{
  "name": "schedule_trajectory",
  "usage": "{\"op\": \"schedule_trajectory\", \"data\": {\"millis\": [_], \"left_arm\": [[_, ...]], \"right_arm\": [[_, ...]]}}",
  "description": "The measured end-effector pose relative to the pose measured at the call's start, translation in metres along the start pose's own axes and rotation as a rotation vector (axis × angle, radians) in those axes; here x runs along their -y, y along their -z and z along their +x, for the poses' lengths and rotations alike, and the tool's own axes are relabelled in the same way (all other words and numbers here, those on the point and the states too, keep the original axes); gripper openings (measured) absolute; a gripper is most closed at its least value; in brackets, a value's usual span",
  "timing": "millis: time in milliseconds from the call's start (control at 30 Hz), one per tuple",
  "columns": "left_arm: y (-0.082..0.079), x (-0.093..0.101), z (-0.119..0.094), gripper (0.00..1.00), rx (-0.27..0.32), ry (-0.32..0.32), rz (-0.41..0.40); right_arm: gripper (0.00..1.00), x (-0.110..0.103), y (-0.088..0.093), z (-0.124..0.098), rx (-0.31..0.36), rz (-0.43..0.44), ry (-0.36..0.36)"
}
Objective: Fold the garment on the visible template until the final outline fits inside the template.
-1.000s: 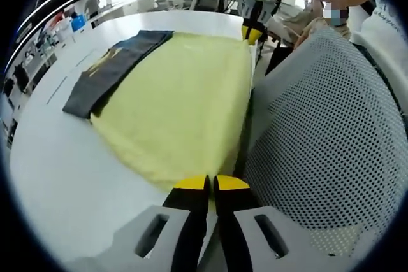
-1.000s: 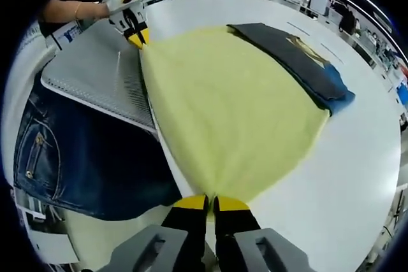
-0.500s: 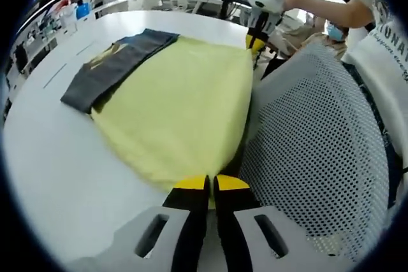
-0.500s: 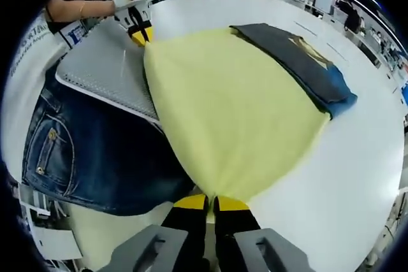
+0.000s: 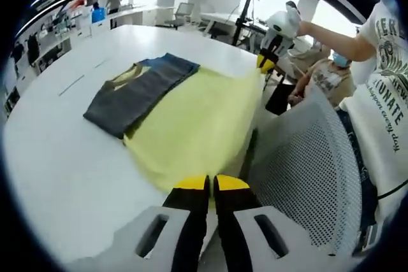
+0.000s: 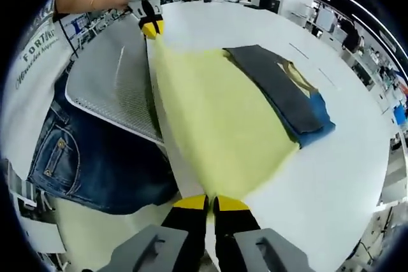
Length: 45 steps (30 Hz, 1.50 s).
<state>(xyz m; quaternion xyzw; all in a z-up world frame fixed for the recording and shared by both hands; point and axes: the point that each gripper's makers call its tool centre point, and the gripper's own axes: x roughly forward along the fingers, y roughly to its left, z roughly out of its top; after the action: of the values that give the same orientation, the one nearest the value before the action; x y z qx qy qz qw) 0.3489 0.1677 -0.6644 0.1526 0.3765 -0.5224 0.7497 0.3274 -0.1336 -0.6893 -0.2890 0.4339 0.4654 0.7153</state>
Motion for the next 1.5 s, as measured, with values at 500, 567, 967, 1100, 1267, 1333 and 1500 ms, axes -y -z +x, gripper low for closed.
{"op": "schedule_trajectory", "data": {"millis": [500,567,967,1100,1267,1333,1500], "left_arm": [[-0.039,-0.031,-0.012,0.00,0.012,-0.062,0.122],[-0.045,-0.038,-0.013,0.00,0.023,-0.072,0.121],[-0.067,-0.072,-0.011,0.00,0.015,-0.117,0.178],[-0.074,-0.082,-0.010,0.00,0.016,-0.117,0.182],[-0.082,-0.097,-0.010,0.00,0.027,-0.134,0.190],[-0.089,-0.107,-0.009,0.00,0.050,-0.172,0.224],[-0.096,-0.120,-0.006,0.00,0.051,-0.170,0.210]], "right_arm": [[0.00,0.050,-0.030,-0.020,0.069,-0.001,0.122],[0.00,0.057,-0.034,-0.021,0.066,-0.012,0.143],[0.00,0.091,-0.050,-0.025,0.088,-0.012,0.219],[0.00,0.106,-0.056,-0.022,0.084,-0.018,0.238],[0.00,0.124,-0.064,-0.022,0.091,-0.021,0.269],[0.00,0.131,-0.067,-0.022,0.094,-0.020,0.277],[0.00,0.151,-0.075,-0.022,0.102,-0.012,0.297]]}}
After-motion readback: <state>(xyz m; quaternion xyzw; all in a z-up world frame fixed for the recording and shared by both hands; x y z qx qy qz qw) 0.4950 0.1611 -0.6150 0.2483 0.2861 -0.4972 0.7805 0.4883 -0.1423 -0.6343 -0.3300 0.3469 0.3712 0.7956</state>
